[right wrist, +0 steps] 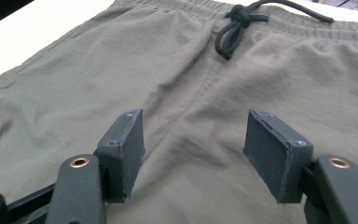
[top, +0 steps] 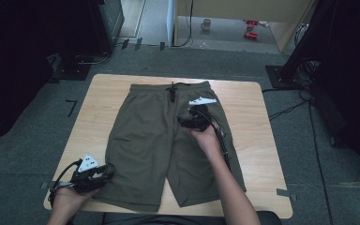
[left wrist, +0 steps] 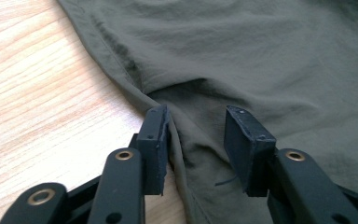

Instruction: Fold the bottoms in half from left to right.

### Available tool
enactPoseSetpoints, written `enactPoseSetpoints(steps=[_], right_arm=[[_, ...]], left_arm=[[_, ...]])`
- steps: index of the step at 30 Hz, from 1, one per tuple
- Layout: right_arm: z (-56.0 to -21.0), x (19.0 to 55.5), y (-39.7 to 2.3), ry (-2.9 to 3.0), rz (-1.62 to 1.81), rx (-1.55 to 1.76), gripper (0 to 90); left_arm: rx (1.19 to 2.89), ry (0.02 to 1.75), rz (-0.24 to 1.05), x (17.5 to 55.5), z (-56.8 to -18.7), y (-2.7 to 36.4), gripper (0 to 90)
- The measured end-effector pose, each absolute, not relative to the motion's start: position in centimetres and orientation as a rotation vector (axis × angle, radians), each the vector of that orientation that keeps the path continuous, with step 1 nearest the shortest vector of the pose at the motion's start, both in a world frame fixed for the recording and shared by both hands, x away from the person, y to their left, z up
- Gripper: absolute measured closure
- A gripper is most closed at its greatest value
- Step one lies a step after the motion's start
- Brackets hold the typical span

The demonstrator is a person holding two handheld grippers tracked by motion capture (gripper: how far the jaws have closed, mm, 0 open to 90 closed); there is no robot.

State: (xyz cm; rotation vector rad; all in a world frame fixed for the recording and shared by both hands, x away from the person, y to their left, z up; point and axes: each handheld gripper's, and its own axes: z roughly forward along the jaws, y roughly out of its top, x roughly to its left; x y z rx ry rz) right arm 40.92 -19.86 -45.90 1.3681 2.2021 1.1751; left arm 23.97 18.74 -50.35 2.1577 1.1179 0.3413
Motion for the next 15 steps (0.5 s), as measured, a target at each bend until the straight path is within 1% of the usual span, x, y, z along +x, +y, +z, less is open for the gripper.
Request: enactPoseSetpoints(steps=[8, 15], right_arm=[[-45.9, 41.7, -17.9, 2.23, 1.191, 1.339, 38.0], [-45.9, 42.2, -16.4, 2.227, 1.211, 1.311, 39.7]], left_arm=[[2.158, 1.099, 0.292, 23.7, -50.3, 18.6, 70.3], [2.16, 1.097, 0.294, 23.6, -50.3, 18.4, 72.6]])
